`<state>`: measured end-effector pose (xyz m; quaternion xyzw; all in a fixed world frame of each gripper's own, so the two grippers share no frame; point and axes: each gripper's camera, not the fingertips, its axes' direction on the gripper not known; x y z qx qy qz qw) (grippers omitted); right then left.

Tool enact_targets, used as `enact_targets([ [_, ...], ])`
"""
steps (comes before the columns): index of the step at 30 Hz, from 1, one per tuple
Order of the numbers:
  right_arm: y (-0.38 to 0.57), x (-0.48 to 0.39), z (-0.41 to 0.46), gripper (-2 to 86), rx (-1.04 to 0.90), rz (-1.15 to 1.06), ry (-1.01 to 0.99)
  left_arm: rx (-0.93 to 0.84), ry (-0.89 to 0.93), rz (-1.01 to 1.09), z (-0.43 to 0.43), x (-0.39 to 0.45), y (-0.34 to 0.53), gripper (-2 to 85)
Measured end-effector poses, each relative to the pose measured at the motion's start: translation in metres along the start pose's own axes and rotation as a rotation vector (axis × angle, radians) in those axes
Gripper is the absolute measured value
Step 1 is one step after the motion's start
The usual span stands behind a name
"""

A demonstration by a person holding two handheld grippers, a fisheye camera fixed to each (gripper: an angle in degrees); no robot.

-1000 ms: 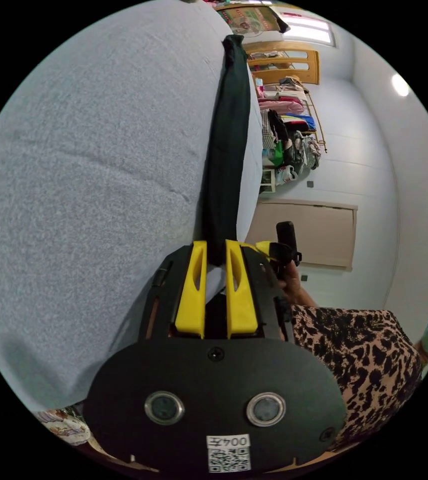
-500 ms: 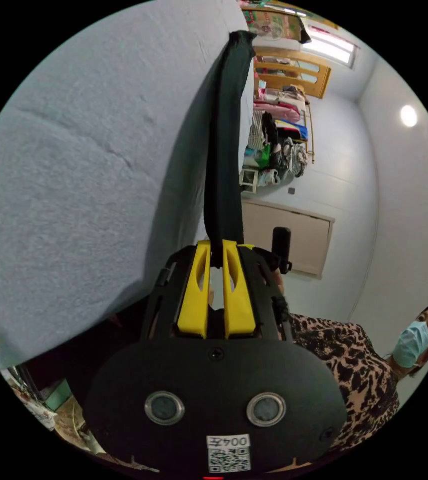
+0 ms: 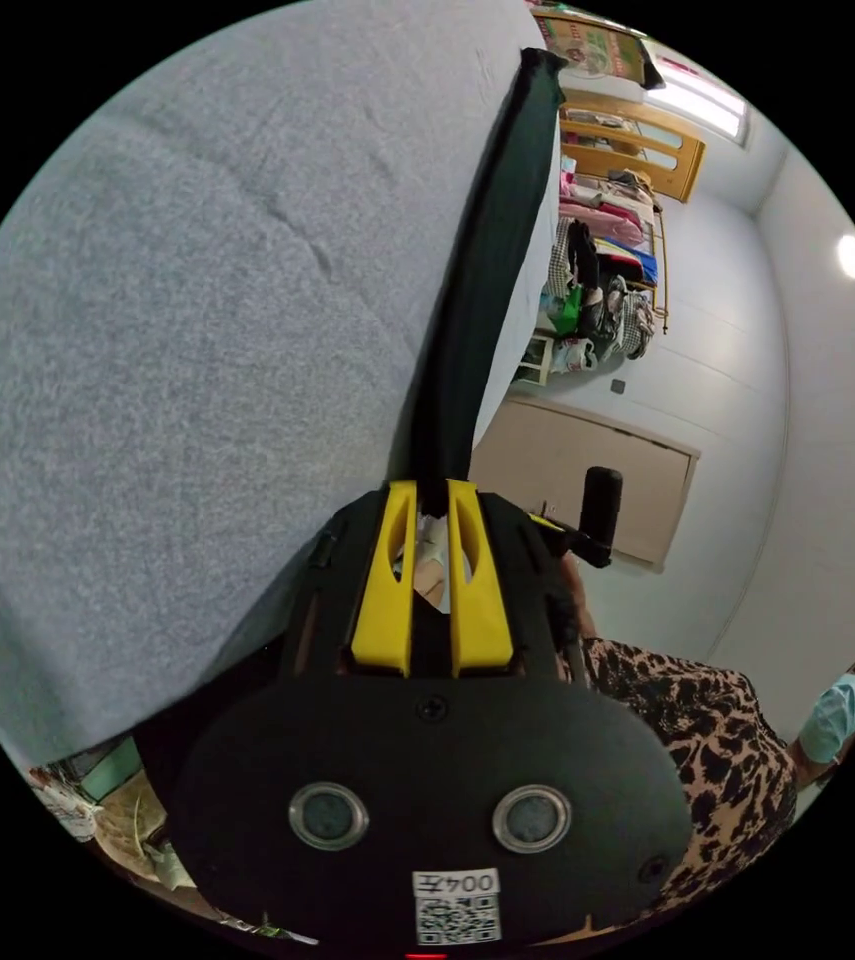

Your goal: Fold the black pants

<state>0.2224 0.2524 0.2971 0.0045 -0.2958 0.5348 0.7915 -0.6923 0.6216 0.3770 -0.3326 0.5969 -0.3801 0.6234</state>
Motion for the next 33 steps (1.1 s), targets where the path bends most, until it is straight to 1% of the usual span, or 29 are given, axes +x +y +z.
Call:
enact_targets([
  [3,-0.025,-0.030,-0.019,6.1,0.068,-0.107,0.095,0.030,0.010,0.013,0.003,0.004,-0.003,4.6],
  [5,-0.056,-0.056,-0.026,5.0,0.111,-0.190,0.222,0.067,-0.022,0.035,0.004,0.010,-0.003,4.4],
  [6,-0.065,-0.062,-0.026,4.4,0.113,-0.205,0.259,0.078,-0.035,0.043,0.004,0.012,-0.004,4.3],
  [8,-0.098,-0.083,-0.022,2.4,0.118,-0.250,0.392,0.129,-0.094,0.081,0.006,0.022,-0.006,4.0],
  [12,-0.145,-0.103,-0.006,4.5,0.020,-0.294,0.480,0.179,-0.184,0.138,0.016,0.041,-0.019,3.7],
  [15,-0.174,-0.113,0.008,7.9,-0.063,-0.307,0.565,0.187,-0.296,0.201,0.033,0.064,-0.037,3.5],
  [16,-0.184,-0.115,0.015,9.1,-0.122,-0.295,0.592,0.181,-0.343,0.226,0.042,0.073,-0.045,3.4],
  [17,-0.191,-0.122,0.014,8.9,-0.112,-0.324,0.601,0.174,-0.388,0.246,0.051,0.082,-0.055,3.3],
  [20,-0.211,-0.131,0.015,8.5,-0.176,-0.346,0.614,0.170,-0.474,0.270,0.072,0.100,-0.080,3.0],
  [28,-0.263,-0.137,0.003,6.2,-0.279,-0.328,0.534,0.229,-0.459,0.231,0.107,0.135,-0.165,2.7],
  [29,-0.273,-0.135,0.000,6.1,-0.283,-0.239,0.497,0.242,-0.459,0.229,0.111,0.142,-0.180,2.8],
  [31,-0.288,-0.134,-0.003,5.9,-0.304,-0.131,0.477,0.258,-0.462,0.224,0.118,0.152,-0.203,2.8],
  [33,-0.295,-0.146,0.002,5.7,-0.351,-0.222,0.545,0.270,-0.468,0.220,0.124,0.163,-0.226,2.8],
])
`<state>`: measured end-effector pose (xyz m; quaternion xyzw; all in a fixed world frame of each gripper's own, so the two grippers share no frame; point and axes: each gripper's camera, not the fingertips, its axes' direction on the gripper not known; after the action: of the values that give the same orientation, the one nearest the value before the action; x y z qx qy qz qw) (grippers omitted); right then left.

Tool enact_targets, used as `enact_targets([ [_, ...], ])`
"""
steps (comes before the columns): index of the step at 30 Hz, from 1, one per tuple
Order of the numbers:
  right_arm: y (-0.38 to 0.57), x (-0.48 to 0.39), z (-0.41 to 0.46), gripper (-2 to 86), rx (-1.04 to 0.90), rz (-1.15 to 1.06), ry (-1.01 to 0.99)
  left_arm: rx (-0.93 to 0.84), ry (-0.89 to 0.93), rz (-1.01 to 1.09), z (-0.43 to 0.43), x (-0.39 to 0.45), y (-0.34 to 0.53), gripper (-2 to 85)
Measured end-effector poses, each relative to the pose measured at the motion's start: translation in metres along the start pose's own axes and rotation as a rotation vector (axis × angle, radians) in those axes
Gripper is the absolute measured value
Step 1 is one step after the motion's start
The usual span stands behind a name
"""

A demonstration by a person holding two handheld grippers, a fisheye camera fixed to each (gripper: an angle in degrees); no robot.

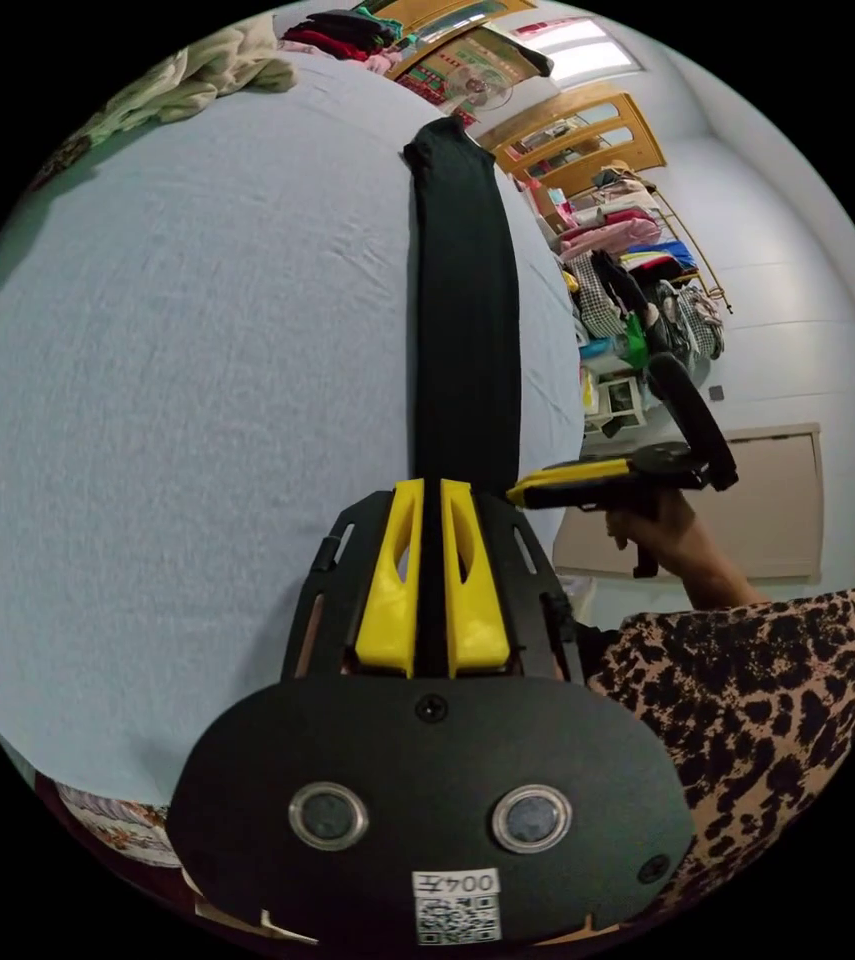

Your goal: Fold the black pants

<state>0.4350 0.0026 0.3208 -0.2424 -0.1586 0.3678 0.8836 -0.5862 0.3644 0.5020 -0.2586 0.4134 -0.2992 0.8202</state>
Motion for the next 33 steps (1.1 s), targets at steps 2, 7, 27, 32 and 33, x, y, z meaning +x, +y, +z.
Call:
enact_targets([
  [2,-0.011,-0.011,-0.005,5.3,-0.040,-0.104,0.091,0.015,-0.013,-0.003,0.009,0.013,-0.033,2.8],
  [7,-0.024,-0.004,-0.016,4.5,-0.066,-0.164,0.063,0.036,-0.036,0.003,0.026,0.038,-0.104,2.6],
  [27,-0.016,0.022,-0.046,4.1,0.067,-0.180,0.047,0.074,-0.317,0.331,0.087,0.106,-0.500,4.9],
  [32,-0.003,0.039,-0.051,4.2,0.124,-0.181,-0.017,0.054,-0.376,0.381,0.105,0.107,-0.601,7.2],
  [33,-0.002,0.043,-0.051,4.2,0.131,-0.168,-0.035,0.053,-0.379,0.384,0.106,0.107,-0.612,7.2],
])
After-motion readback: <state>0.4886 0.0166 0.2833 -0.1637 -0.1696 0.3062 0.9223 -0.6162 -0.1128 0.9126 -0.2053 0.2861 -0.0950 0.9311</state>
